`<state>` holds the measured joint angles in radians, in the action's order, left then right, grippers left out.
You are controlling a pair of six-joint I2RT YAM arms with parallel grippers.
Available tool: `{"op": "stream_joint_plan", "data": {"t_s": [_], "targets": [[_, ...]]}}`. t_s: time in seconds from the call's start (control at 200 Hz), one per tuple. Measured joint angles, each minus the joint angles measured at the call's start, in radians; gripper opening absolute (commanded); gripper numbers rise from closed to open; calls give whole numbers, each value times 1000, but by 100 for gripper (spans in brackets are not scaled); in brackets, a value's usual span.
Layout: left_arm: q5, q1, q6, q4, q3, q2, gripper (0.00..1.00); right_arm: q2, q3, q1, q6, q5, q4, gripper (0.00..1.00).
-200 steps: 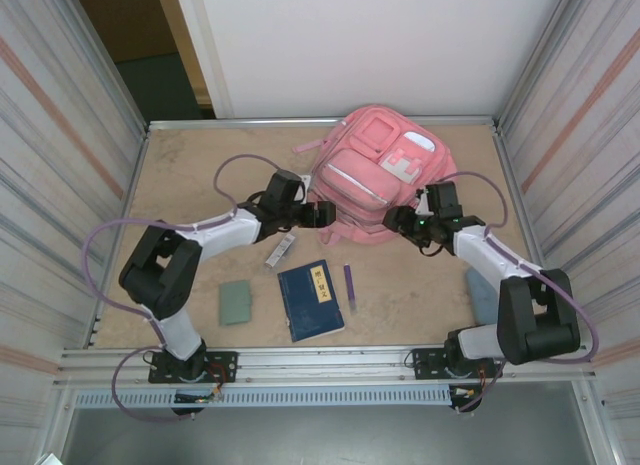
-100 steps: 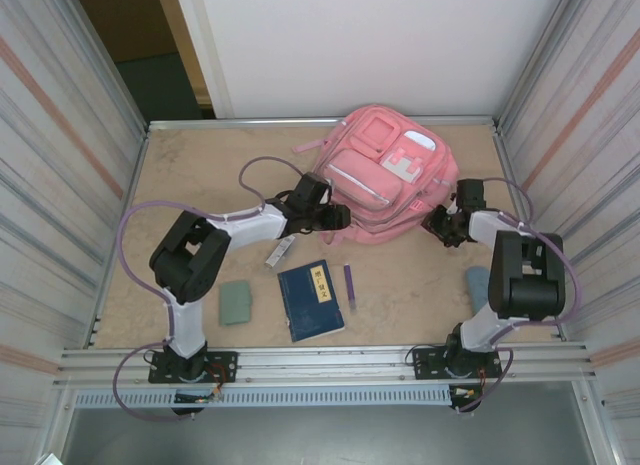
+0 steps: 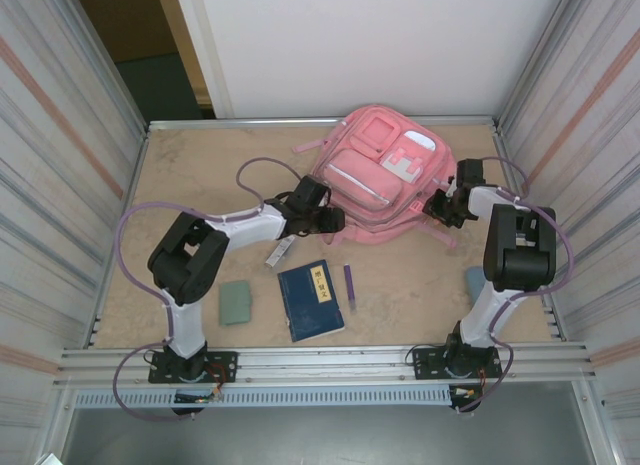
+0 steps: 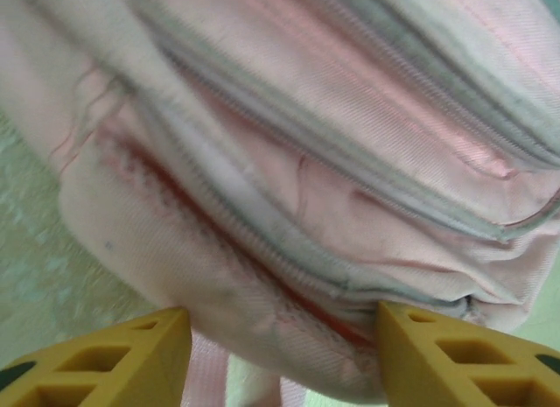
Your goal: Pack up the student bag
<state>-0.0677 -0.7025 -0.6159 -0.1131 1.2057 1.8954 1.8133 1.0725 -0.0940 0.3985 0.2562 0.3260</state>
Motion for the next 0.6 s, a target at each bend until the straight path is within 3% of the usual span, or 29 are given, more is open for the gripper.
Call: {"op": "stream_joint_plan", "data": {"t_s": [0.256,0.441,0.601], "targets": [[24,3,-87,-30,-18,-17,59,40,51,-3,-26,35,48,31],[2,8,-136,5,-15,24,41,43,40,-3,-30,56,43,29],[3,8,-137,10,-14,26,16,17,-1,1,-42,69,34,29]]}}
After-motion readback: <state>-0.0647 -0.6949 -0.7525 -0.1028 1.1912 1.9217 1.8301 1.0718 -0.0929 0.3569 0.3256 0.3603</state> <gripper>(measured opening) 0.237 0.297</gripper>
